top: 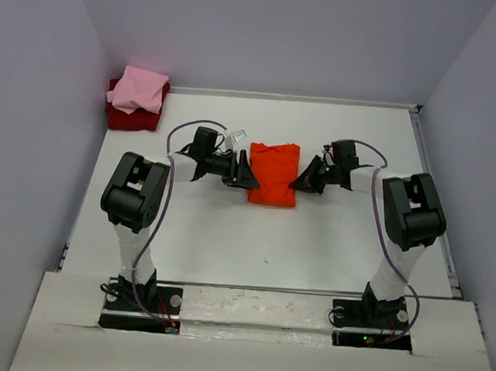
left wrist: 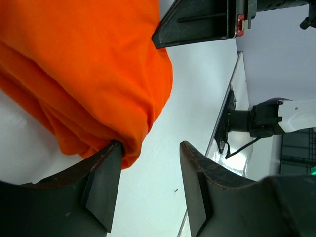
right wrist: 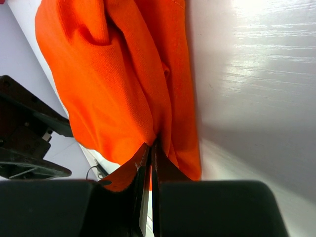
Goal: Fold and stack the t-shirts
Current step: Smooth out wrinkles on the folded tshirt
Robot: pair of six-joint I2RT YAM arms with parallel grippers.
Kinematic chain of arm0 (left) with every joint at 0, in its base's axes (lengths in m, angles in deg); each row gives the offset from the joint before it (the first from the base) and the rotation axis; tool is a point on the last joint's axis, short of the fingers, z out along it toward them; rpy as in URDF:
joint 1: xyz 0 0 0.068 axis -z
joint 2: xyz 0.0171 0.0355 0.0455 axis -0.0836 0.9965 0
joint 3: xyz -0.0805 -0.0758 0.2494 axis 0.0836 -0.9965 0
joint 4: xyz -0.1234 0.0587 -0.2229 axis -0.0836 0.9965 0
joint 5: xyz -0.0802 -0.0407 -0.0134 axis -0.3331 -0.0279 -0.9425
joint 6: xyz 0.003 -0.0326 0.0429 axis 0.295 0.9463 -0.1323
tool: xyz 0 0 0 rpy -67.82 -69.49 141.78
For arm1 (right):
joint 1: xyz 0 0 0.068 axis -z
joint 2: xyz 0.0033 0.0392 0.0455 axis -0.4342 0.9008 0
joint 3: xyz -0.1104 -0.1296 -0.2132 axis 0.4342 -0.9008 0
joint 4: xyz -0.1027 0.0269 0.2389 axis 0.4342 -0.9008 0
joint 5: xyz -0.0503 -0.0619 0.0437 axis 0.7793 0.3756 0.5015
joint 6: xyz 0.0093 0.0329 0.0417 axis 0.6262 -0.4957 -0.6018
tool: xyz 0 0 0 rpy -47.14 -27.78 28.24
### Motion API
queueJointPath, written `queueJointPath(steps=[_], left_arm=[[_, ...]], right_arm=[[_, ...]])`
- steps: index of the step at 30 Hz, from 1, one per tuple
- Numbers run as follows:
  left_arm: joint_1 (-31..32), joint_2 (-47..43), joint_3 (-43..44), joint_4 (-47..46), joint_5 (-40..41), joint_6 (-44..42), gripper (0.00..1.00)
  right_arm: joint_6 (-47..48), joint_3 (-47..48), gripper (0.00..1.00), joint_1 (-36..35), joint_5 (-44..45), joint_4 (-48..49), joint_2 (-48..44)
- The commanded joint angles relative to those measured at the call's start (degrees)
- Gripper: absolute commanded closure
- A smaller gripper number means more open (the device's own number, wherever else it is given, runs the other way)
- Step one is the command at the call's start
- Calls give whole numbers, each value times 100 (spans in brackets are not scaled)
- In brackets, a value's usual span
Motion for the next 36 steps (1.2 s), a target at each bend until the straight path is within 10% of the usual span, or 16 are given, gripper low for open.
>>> queueJointPath(steps=[1,36], left_arm=[[182,-240,-101,-434,-83,326,43],[253,568,496,1314,1060,-1036,83]], right_arm=[[100,114,92,40,-93,43,-100],[144,220,94,40,-111,-27,-82]])
